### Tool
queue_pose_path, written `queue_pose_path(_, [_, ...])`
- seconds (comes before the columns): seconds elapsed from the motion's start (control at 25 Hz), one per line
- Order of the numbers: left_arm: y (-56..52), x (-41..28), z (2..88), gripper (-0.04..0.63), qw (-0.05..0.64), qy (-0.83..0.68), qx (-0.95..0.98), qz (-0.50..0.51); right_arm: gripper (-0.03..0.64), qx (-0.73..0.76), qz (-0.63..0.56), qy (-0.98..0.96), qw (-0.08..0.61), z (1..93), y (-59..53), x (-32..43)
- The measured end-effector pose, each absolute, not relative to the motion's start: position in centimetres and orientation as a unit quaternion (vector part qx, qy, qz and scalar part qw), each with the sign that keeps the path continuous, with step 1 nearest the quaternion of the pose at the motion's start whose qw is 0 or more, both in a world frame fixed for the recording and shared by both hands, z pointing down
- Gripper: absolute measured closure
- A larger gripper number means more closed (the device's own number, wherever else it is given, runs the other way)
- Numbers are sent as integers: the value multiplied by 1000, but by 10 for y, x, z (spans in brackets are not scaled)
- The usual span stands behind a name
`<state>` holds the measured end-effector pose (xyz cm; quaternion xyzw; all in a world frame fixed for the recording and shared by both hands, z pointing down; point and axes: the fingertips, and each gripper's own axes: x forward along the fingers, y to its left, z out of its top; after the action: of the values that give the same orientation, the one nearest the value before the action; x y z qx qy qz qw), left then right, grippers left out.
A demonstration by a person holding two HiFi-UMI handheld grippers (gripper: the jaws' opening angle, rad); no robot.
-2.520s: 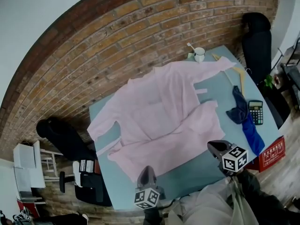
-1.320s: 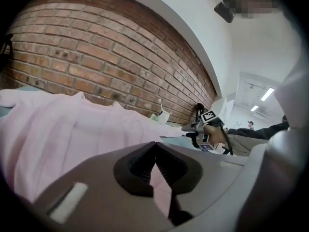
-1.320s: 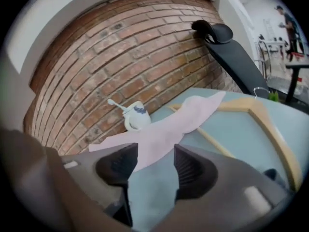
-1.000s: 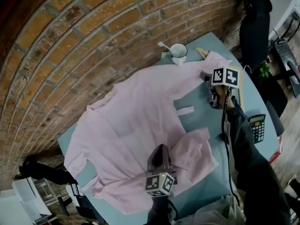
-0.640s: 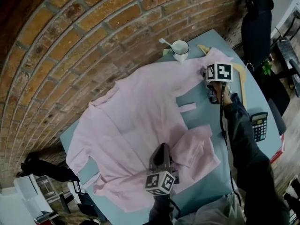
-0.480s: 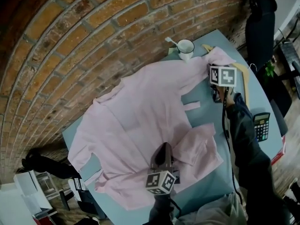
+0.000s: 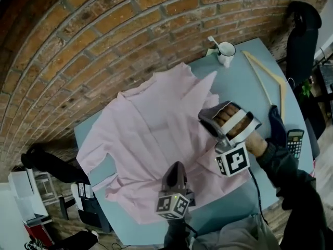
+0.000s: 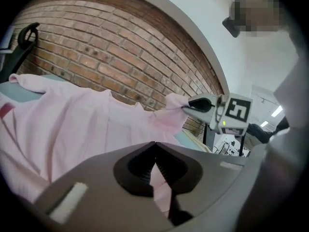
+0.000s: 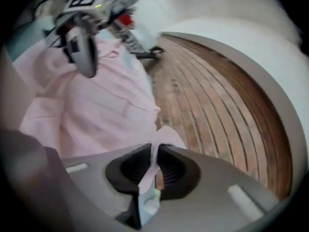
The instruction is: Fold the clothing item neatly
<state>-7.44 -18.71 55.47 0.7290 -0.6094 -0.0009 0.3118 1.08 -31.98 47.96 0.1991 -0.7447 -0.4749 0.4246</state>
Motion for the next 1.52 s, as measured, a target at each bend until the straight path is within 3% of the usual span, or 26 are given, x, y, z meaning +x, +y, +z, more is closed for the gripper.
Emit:
queue_pose_path(0.08, [-177, -84, 554, 588, 315, -617, 721, -7, 492, 99, -512, -717, 463, 517, -283, -9])
queue_pose_path(0.24, [-160, -101, 550, 588, 315, -627, 712, -17, 483, 95, -461, -714, 519, 557, -277, 14])
queue_pose_path(0.36, [-149, -113, 546, 588, 313, -640, 702, -20, 532, 186, -386, -779, 457, 527, -271, 19])
queue_pose_path(0.4, [-145, -114, 544, 588, 311, -643, 699, -19, 594, 216, -334, -813, 426, 516, -264, 20])
queue_pose_path(0.44, [-140, -116, 543, 588, 310, -647, 697, -18, 615, 240, -273, -842, 399, 508, -256, 23])
queue_pose_path(0.6, [-112, -124, 535, 588, 309, -667, 677, -15, 615, 276, -55, -905, 317, 508, -213, 31])
queue_pose_path(0.8, [-69, -166, 528, 588, 301, -714, 632, -21, 615, 270, 94, -916, 281, 529, -151, 27])
queue_pose_path(1.12, [-30, -347, 510, 588, 305, -795, 521, -69, 615, 275, 145, -901, 303, 542, -93, -3])
queue_pose_path(1.24, [-28, -416, 513, 588, 335, -791, 500, -109, 615, 294, 156, -895, 296, 541, -92, -30])
queue_pose_path(1.44, [-50, -491, 535, 577, 370, -779, 496, -100, 615, 318, 154, -886, 302, 546, -95, -75])
queue_pose_path(1.52, [-63, -506, 552, 540, 384, -775, 494, -87, 615, 322, 156, -883, 305, 548, -96, -90])
